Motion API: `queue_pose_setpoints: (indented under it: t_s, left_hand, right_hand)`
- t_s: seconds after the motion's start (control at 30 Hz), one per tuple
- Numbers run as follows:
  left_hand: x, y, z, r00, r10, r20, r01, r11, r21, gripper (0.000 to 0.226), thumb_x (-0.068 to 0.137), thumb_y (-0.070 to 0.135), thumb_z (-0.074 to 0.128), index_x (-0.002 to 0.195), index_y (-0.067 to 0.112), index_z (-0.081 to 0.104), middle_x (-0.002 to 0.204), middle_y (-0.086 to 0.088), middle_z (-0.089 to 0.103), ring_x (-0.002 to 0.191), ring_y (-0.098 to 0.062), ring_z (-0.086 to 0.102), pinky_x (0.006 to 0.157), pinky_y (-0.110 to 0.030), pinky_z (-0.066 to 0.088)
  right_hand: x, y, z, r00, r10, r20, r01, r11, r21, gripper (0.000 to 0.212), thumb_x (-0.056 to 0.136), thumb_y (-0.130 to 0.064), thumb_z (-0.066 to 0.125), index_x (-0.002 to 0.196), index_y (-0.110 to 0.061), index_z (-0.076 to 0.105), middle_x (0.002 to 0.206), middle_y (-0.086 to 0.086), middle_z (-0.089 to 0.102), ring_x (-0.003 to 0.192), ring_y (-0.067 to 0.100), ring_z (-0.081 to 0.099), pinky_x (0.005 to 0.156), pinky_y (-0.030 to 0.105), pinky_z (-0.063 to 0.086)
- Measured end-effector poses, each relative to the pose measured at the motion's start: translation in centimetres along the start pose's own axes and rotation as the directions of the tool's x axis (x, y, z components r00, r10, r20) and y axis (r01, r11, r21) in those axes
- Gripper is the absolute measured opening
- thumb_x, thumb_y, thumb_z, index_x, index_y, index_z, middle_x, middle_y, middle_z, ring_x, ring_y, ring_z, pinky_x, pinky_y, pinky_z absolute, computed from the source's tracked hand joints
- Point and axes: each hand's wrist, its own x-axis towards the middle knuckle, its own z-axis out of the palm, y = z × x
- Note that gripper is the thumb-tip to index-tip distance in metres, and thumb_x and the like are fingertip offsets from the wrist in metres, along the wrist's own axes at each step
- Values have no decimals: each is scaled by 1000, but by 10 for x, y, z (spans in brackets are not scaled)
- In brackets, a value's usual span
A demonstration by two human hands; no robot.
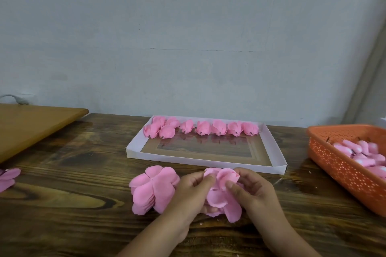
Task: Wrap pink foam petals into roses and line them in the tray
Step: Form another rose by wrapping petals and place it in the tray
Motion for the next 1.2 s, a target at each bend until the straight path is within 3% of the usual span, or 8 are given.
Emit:
queue_pose_setpoints:
  t_s: [0.17, 0.27, 0.4, 0.6, 0.77, 0.93, 1.03, 1.2]
  left_hand:
    - [3, 0, -3, 992, -56, -116, 57, 998, -2, 21, 100, 30, 57, 101, 27, 77, 92, 5, 79, 91, -16, 75, 81, -45, 63]
    - [2, 1, -2, 984, -64, -167, 63, 998, -6, 16, 98, 32, 62, 100, 26, 77, 83, 10, 78, 80, -11, 74, 57, -23, 58]
    - [1, 3, 0, 987, -12, -162, 15, 1000, 18, 16, 96, 32, 67, 90, 27, 81, 79, 13, 77, 70, 2, 70, 44, -13, 50]
    - [-4, 6, 4, 994, 61, -86, -57, 997, 44, 23, 98, 31, 65, 83, 37, 82, 82, 9, 78, 71, 0, 73, 50, -17, 53]
    - [-5, 3, 5, 996, 86, 4, -86, 992, 89, 24, 100, 36, 59, 96, 29, 81, 88, -1, 78, 73, -11, 73, 59, -24, 56]
    - [-4, 4, 3, 997, 53, 61, -59, 994, 90, 30, 94, 49, 55, 100, 31, 77, 95, -4, 78, 90, -31, 75, 80, -44, 63]
    - [-1, 9, 2, 989, 20, 148, -33, 996, 80, 31, 92, 42, 53, 106, 27, 77, 101, -9, 77, 93, -27, 76, 75, -38, 62]
    - [1, 8, -1, 987, 18, 162, -33, 995, 93, 29, 85, 38, 58, 104, 31, 79, 100, -10, 77, 85, -23, 75, 72, -32, 60]
  right_hand:
    - [-1, -2, 2, 999, 11, 31, -11, 1000, 22, 16, 83, -14, 70, 98, -16, 73, 96, 8, 77, 88, 25, 74, 69, 27, 57]
    - [-1, -2, 3, 998, -12, 64, 11, 1000, 7, 19, 82, -13, 71, 95, -26, 75, 97, 6, 77, 89, 21, 74, 70, 24, 57]
    - [-2, -4, 3, 993, -39, 114, 41, 999, -8, 20, 83, -10, 71, 98, -23, 77, 98, 6, 77, 90, 18, 74, 72, 23, 57]
    - [0, 2, 2, 999, -11, 38, 16, 992, -121, 26, 84, -1, 72, 102, -19, 76, 109, -2, 75, 105, 17, 69, 88, 30, 56]
    - [-2, -4, 4, 999, -35, 9, 36, 994, -101, 16, 87, -14, 69, 97, -22, 78, 93, 1, 78, 87, 14, 74, 72, 21, 56]
    - [0, -2, 1, 999, -13, -52, 5, 987, -161, 22, 87, -1, 69, 95, -20, 78, 89, -1, 78, 84, 16, 75, 72, 25, 59]
    - [1, -3, 0, 997, -24, -71, 12, 985, -173, 24, 85, 0, 72, 90, -22, 79, 87, -2, 78, 83, 14, 74, 73, 25, 59]
    - [0, -5, 1, 998, -40, -52, 32, 987, -160, 34, 86, 0, 71, 89, -33, 80, 87, -1, 78, 82, 14, 74, 69, 23, 58]
